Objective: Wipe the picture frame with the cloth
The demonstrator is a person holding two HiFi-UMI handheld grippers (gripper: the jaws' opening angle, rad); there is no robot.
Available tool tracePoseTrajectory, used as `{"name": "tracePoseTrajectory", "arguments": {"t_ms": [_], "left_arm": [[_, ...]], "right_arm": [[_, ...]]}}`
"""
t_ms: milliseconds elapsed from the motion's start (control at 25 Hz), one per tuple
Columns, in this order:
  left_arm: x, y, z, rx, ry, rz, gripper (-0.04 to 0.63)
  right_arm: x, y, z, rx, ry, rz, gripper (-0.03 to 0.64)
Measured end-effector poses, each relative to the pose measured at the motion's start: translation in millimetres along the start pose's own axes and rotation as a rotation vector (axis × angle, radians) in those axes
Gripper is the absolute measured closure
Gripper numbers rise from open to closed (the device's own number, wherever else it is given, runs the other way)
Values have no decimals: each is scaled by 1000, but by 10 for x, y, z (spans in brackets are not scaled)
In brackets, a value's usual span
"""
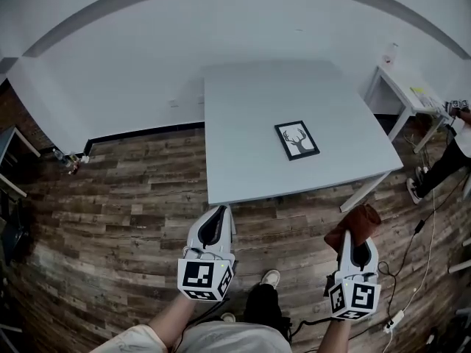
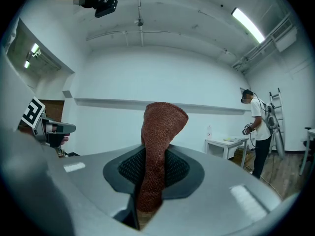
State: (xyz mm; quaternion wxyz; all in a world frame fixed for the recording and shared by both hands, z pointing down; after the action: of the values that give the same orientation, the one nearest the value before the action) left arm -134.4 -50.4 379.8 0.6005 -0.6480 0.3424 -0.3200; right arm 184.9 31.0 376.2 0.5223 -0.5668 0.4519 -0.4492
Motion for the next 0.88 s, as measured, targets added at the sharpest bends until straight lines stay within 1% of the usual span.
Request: {"name": "tracePoseTrajectory", "arguments": {"t_ms": [240, 400, 720, 880], "left_arm": [[1023, 53, 40, -32, 25, 9, 594], [1557, 129, 60, -12, 44, 14, 594], [2192, 119, -82, 2, 53, -4, 594], [2365, 72, -200, -15, 55, -20, 594]], "right_arm": [[981, 40, 406, 19, 32, -15, 514], [1490, 86, 564, 18, 62, -20, 514], [2186, 13, 580, 18, 95, -67, 514], [2426, -60, 459, 4, 115, -104, 514]]}}
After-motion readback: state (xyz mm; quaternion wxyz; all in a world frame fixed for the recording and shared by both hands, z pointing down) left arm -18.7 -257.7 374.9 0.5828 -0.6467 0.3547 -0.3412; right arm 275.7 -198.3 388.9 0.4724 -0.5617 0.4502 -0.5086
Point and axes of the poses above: the fingertips, and each gripper's own axes: x forward along the fingers, z to its right, y out of its top, the point moved 7 cm from there along -x, backward along the fingers, and after that the axes turned 10 degrees about -y, right-handed, at the moved point
